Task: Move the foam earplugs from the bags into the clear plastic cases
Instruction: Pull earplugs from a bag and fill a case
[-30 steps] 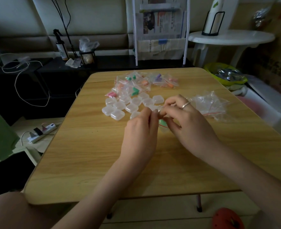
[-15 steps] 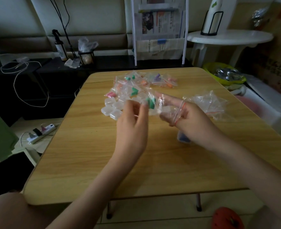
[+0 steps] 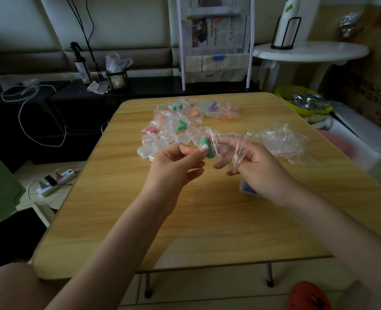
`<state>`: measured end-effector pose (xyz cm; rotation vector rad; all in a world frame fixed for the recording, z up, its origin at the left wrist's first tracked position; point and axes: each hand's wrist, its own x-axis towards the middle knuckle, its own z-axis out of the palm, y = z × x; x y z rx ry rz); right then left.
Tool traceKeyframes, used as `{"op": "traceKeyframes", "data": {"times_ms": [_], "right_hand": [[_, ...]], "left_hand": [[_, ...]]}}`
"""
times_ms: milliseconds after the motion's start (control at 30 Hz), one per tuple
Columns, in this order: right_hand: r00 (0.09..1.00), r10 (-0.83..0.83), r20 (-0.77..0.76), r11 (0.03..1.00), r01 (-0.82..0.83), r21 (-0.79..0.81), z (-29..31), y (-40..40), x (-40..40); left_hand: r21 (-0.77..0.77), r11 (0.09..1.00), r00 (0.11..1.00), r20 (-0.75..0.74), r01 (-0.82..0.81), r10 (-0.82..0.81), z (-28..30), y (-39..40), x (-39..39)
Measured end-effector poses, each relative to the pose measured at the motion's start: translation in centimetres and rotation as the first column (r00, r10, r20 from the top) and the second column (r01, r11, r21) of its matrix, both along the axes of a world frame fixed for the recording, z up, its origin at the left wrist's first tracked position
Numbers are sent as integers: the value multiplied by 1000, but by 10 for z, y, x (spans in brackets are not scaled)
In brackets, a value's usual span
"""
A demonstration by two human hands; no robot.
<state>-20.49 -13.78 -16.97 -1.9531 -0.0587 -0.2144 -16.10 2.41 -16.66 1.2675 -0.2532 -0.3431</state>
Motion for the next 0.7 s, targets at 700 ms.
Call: {"op": "traceKeyframes", "data": {"times_ms": [700], "right_hand": [[969,-100,225,987,125,-103,-1,-4,0]], "left_hand": [[-345,937,905,-380,53,-191,-5,-9,4]]}}
